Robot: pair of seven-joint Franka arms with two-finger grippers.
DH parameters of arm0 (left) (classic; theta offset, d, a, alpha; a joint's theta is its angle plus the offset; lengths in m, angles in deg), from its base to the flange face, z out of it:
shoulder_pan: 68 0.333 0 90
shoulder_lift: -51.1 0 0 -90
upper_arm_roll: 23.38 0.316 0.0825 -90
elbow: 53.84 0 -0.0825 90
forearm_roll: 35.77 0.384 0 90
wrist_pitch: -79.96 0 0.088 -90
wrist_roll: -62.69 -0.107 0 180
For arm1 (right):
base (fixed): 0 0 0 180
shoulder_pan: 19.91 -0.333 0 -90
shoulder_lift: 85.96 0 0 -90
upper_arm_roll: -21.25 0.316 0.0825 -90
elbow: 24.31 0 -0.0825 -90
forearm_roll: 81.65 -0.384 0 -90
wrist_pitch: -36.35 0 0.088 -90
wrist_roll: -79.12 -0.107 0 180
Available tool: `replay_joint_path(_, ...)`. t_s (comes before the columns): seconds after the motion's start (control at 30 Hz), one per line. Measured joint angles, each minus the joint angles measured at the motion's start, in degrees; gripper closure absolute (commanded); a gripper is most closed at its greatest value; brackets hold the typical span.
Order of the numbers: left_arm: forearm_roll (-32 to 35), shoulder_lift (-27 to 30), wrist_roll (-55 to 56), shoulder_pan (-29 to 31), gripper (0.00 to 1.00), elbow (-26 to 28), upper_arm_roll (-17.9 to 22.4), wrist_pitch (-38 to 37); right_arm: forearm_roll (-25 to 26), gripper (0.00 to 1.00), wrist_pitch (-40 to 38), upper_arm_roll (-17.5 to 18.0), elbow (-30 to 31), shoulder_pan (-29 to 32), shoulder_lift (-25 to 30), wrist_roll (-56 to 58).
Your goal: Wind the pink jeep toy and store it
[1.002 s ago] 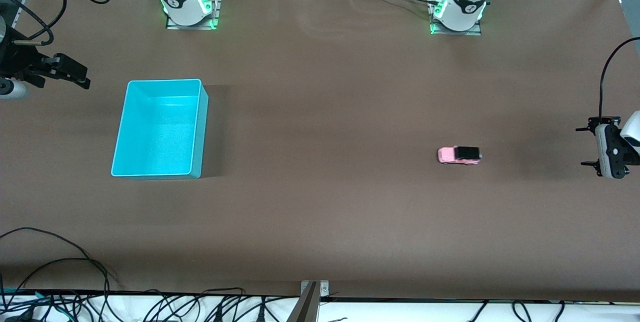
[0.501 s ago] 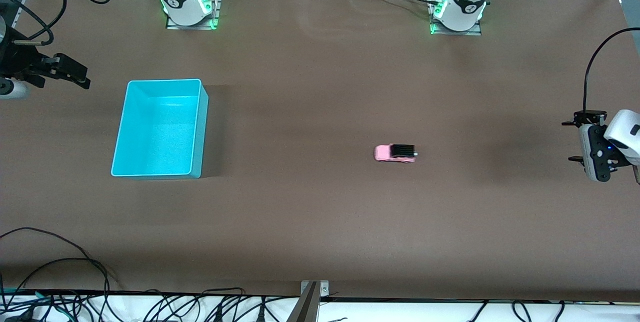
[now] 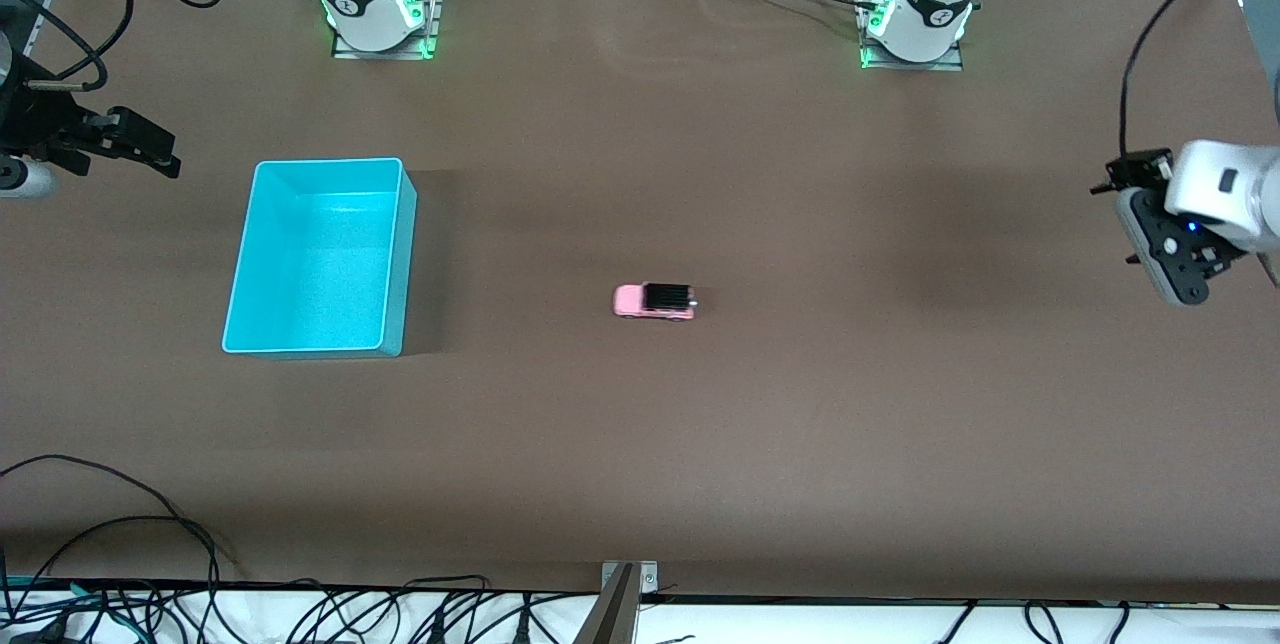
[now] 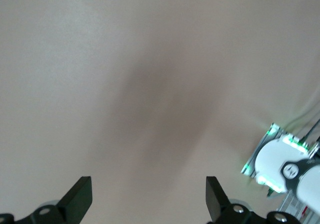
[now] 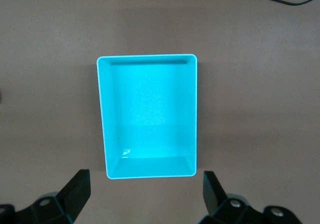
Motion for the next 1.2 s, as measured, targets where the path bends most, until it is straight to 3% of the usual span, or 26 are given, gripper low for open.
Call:
replay_joint_path(0.33,0.00,10.20,9.36,-1.69,0.00,13.57,0.92,13.00,0.00,0.00,0.00,0.00,0.00,0.00,0.00,0.00)
replay_joint_path(0.5,-0.04,12.42,10.51,-6.01,0.00,17.89,6.25,19.53,0.00,0.00,0.00,0.00,0.00,0.00,0.00,0.00)
replay_joint_path(0.67,-3.58,13.68,15.34,-8.37,0.00,20.11,8.78,22.53,0.00,0.00,0.00,0.00,0.00,0.00,0.00,0.00)
replay_joint_path(1.2,-12.12,14.29,31.65,-8.93,0.00,21.01,8.96,22.46,0.00,0.00,-0.01,0.11,0.00,-0.03,0.00,0.00)
